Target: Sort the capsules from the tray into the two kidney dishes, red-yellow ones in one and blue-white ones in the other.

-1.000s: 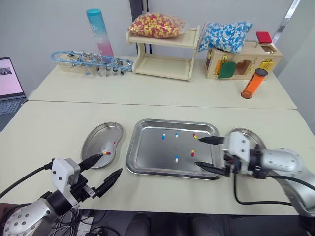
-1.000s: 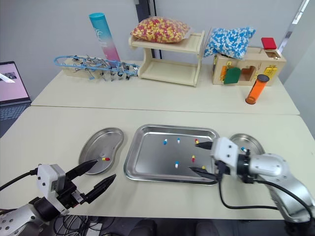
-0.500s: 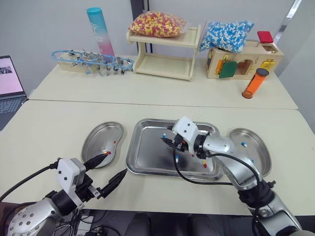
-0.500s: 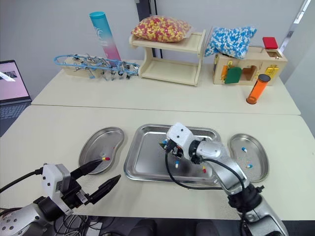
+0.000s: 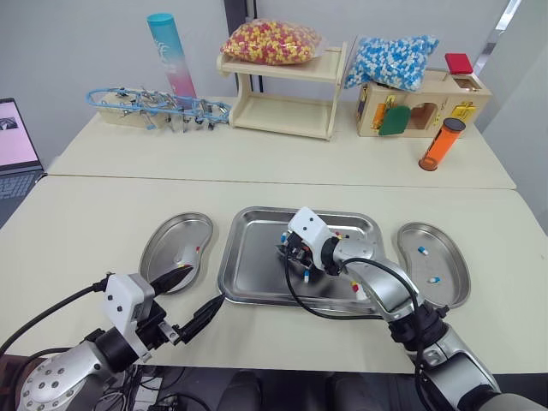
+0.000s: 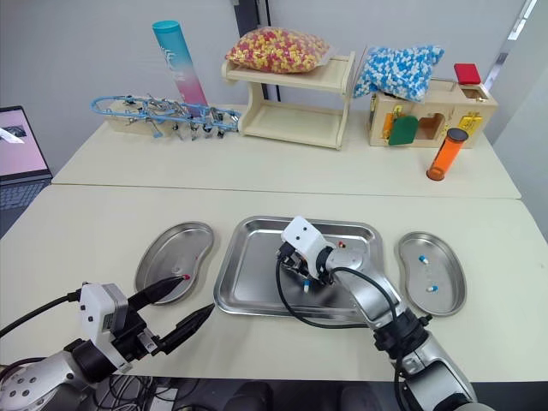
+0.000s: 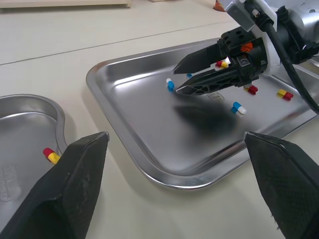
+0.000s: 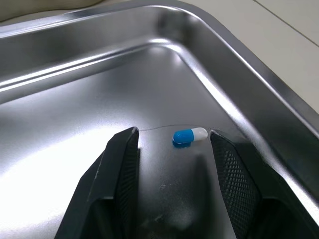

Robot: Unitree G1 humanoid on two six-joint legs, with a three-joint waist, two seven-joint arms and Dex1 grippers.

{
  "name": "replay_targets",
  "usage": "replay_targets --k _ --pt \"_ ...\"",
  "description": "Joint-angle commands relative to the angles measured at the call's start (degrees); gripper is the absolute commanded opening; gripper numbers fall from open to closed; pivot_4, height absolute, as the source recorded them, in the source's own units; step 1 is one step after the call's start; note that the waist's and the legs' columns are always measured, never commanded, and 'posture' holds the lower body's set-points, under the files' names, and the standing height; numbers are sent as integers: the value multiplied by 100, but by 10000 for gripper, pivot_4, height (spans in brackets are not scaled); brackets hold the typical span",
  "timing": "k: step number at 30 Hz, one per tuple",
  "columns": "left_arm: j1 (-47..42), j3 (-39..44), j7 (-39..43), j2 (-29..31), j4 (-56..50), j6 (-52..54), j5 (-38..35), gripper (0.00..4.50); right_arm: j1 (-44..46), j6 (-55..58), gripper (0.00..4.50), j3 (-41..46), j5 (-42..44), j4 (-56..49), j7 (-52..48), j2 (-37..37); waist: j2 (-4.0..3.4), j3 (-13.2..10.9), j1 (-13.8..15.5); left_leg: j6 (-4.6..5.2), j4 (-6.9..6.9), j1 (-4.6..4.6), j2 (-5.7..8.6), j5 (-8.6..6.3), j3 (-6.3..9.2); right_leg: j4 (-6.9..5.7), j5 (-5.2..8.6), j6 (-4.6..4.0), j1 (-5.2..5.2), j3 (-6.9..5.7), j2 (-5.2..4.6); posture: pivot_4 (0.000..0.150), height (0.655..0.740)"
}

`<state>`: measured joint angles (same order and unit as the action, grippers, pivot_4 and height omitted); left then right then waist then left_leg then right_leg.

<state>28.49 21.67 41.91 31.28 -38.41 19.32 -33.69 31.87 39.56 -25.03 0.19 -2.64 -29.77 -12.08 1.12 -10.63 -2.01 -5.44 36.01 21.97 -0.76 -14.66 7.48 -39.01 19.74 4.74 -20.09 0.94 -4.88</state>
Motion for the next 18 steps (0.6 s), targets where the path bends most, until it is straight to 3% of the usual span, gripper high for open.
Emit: replay_targets --k 1,18 --pt "49 -12 29 44 -173 -104 16 45000 205 -190 24783 41 -59 115 19 139 0 0 -2 0 0 0 0 0 0 0 0 0 -1 1 0 1500 7400" --pt "30 -90 20 50 -150 -114 94 45000 306 -393 24783 138 -231 811 70 394 -2 0 -25 0 -2 -1 0 0 -1 -1 0 0 -2 2 1 1500 7400"
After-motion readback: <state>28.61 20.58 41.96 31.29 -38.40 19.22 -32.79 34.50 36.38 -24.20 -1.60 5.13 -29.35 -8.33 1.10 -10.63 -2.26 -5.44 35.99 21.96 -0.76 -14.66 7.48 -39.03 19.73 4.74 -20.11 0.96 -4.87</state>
